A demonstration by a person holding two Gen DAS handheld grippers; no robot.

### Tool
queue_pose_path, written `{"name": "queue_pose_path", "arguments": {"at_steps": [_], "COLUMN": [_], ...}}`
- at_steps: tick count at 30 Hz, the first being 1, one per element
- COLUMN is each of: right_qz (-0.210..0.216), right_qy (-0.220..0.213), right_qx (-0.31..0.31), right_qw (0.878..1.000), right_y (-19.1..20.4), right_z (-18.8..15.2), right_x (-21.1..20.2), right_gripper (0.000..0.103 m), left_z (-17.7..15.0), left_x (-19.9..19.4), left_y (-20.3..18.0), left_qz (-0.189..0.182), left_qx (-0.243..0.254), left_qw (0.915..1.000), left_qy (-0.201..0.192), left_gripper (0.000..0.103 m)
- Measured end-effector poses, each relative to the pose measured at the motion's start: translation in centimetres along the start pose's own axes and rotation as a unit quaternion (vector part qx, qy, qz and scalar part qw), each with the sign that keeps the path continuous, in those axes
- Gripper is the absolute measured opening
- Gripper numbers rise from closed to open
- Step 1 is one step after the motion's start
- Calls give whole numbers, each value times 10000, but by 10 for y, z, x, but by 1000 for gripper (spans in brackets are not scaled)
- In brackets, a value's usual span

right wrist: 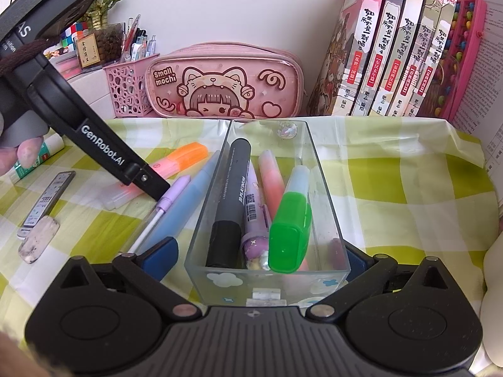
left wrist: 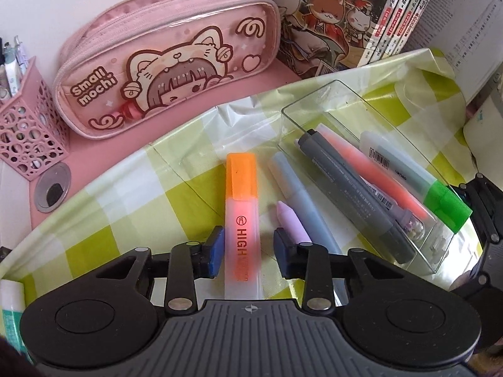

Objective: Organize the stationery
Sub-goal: 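Close the left gripper on the orange-capped highlighter, then lift the orange-capped highlighter with the left gripper over the clear box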

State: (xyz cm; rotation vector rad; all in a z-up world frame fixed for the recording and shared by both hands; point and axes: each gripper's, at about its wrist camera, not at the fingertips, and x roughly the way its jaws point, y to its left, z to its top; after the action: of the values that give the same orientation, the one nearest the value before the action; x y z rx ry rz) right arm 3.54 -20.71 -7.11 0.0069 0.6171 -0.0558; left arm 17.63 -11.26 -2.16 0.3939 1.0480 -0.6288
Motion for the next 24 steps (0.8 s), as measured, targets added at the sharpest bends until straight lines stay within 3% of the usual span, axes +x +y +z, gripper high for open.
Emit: {"name": "queue_pose_path", "arguments": {"at_steps": [8, 13, 18, 24], "right_qz": [0, -15, -18, -17], "right_qy": [0, -2, -1, -2], "right_qx": [-2, 20, 24, 24], "right_qw": [10000, 10000, 10000, 10000], "right_y": [0, -1, -1, -1], "right_z": [0, 0, 0, 0], "right_x": [0, 0, 0, 0], "right_gripper": [101, 101, 101, 101], "left_z": [-2, -3, -8, -3], "left_x": [-2, -6, -12, -29], "left_y": [6, 18, 34, 35], "left_qz": [-57, -399, -895, -1192], "left_qx": [-894, -1560, -2221, -2495], "left_qw": [9959, 9869, 9708, 9603], "left_qy": [-152, -94, -150, -361], "left_gripper": [23, 23, 23, 23]}}
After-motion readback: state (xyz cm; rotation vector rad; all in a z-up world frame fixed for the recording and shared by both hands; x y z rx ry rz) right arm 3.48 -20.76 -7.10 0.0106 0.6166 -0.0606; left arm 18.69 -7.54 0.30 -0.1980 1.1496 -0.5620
